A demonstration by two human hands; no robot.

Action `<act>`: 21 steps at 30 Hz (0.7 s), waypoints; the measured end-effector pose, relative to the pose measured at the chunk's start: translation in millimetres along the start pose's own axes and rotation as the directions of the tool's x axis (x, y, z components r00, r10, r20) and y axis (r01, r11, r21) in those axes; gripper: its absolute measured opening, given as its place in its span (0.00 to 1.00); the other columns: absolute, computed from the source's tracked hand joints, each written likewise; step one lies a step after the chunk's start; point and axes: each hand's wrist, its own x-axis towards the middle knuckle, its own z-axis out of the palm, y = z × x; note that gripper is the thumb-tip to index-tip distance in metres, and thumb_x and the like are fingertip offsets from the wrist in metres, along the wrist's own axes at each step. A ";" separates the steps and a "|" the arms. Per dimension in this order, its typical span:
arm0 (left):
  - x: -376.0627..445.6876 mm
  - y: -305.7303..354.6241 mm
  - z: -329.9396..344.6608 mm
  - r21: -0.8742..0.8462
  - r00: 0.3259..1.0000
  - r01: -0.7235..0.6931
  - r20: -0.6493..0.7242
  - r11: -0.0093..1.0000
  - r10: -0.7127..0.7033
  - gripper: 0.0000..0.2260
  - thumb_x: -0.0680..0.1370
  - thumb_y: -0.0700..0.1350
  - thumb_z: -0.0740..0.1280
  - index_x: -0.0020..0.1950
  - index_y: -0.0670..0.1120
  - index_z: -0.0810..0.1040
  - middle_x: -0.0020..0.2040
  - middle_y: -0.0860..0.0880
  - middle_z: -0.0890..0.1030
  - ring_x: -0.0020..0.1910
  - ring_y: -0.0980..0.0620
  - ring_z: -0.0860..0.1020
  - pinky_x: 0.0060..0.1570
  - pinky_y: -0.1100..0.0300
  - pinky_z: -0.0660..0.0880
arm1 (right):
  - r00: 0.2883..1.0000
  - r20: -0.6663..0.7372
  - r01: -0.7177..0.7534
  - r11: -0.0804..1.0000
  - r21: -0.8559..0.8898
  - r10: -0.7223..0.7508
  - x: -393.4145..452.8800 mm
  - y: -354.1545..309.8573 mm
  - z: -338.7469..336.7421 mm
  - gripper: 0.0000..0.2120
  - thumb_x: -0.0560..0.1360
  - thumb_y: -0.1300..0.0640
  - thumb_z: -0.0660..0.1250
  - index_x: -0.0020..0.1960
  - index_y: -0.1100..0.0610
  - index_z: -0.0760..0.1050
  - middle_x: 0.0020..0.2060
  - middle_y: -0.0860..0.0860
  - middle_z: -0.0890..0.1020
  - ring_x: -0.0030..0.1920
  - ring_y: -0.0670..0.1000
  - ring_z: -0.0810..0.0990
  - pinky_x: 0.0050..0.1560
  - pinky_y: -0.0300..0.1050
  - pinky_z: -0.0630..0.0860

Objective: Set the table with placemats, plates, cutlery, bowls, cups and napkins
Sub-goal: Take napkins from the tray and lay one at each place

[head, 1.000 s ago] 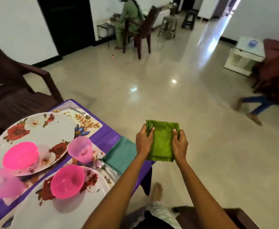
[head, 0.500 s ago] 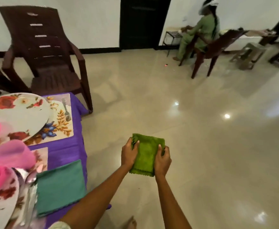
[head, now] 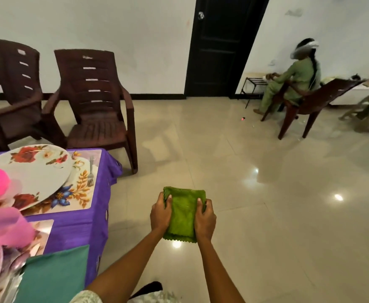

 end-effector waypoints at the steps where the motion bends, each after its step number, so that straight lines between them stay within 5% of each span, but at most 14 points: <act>1: 9.3 1.9 0.5 -0.001 1.000 0.004 -0.026 1.000 -0.004 0.11 0.82 0.51 0.55 0.56 0.46 0.72 0.44 0.46 0.80 0.43 0.45 0.79 0.45 0.52 0.77 | 1.000 0.017 0.013 1.000 -0.015 -0.013 9.4 -4.9 4.8 0.12 0.81 0.47 0.56 0.47 0.56 0.69 0.31 0.48 0.75 0.33 0.49 0.75 0.31 0.38 0.67; 13: 189.9 -4.0 -8.6 -0.036 0.953 0.156 -0.257 0.987 -0.160 0.16 0.82 0.51 0.53 0.62 0.43 0.71 0.42 0.43 0.79 0.43 0.43 0.79 0.45 0.49 0.78 | 0.943 0.292 0.237 0.940 -0.246 -0.161 164.8 -76.4 136.2 0.15 0.81 0.46 0.53 0.53 0.58 0.69 0.39 0.53 0.79 0.41 0.55 0.79 0.39 0.44 0.70; 21: 331.6 10.1 -73.8 -0.090 0.877 0.213 -0.422 0.973 -0.231 0.15 0.82 0.51 0.54 0.63 0.44 0.71 0.51 0.40 0.80 0.50 0.40 0.78 0.49 0.51 0.73 | 0.860 0.431 0.381 0.905 -0.188 -0.272 249.4 -167.5 262.2 0.15 0.81 0.46 0.54 0.52 0.57 0.70 0.41 0.57 0.81 0.42 0.58 0.80 0.41 0.48 0.74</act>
